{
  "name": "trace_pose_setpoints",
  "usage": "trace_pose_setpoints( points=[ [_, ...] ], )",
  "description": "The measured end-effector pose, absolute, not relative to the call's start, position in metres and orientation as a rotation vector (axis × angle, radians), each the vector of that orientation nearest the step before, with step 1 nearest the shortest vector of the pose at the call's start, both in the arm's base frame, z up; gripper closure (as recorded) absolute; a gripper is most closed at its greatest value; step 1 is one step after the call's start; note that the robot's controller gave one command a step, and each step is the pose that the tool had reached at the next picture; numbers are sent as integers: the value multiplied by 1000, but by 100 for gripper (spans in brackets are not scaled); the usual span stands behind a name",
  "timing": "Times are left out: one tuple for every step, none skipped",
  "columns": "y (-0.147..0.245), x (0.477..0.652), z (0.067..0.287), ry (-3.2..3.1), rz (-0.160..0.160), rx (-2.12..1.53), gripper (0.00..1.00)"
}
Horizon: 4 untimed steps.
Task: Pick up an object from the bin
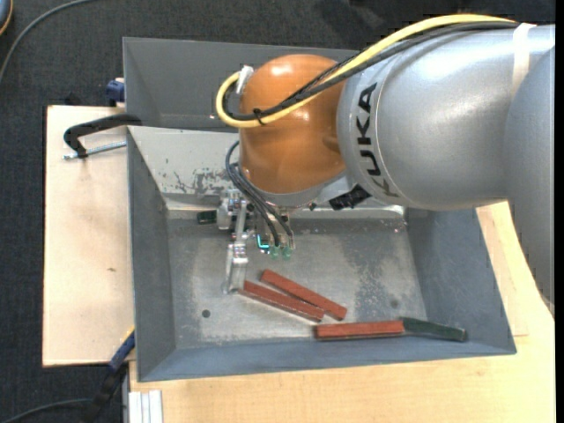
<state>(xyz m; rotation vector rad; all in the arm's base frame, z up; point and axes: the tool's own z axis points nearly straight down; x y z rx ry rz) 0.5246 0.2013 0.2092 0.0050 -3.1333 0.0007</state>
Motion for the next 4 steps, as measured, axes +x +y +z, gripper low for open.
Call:
trace_pose_setpoints(
  points=[
    [147, 505, 130, -3132, 6, 24, 0],
    [95, 512, 69, -3135, 5, -40, 0],
    [99, 513, 72, -3141, -2, -33, 100],
    [93, 540, 206, -3155, -6, -83, 100]
  ],
)
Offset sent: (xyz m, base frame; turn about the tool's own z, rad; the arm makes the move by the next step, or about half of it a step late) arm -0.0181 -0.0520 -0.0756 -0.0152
